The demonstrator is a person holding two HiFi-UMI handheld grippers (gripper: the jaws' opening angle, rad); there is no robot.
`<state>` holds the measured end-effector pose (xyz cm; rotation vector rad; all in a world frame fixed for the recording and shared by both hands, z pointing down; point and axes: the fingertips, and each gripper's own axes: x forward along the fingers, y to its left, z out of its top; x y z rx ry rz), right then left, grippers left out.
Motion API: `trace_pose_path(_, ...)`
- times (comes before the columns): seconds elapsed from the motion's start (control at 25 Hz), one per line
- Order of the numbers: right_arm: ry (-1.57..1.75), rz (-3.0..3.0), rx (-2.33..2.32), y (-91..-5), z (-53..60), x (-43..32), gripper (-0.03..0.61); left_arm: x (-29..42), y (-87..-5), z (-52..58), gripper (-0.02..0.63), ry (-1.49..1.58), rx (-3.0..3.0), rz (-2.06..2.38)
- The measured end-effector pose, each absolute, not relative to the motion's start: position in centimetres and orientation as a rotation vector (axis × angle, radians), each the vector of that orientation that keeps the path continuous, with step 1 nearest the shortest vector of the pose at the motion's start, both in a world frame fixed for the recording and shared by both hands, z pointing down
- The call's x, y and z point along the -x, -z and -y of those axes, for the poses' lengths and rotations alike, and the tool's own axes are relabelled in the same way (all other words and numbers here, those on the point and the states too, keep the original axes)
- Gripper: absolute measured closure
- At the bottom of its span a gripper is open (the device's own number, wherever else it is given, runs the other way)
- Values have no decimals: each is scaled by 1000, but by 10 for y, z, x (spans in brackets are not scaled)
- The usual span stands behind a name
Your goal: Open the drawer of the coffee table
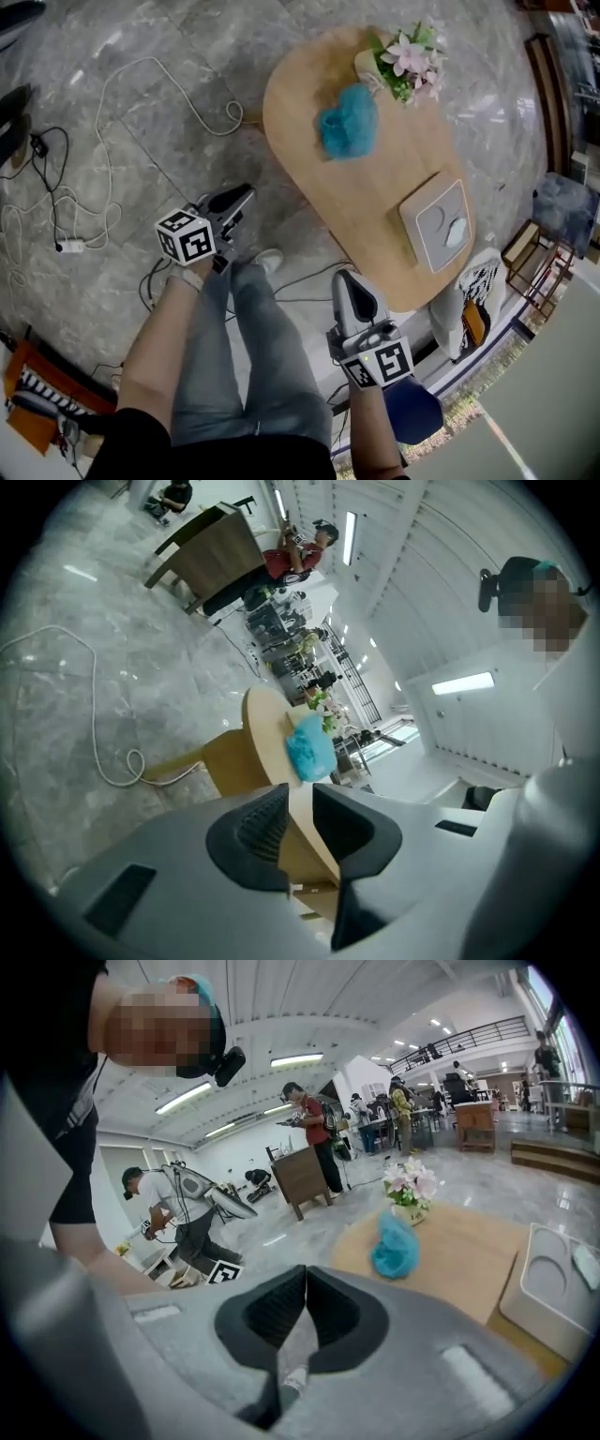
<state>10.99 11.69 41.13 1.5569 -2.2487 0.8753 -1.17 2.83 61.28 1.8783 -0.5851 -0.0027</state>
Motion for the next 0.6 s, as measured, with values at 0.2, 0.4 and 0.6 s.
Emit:
trace_pose_path(0.2,-920,2240,-1509,-455,-112,-99,580,25,-665,-12,491,175,-1741,658)
trace_pose_path(0.4,-916,2232,-1467,-494,-116,-93,580,13,-709,-13,412,241,-1717,607)
trace_pose_path(0.6,-933,2220,-1458,-525,-125,-91,580,-14,-745,-23,351,239,-1769,495)
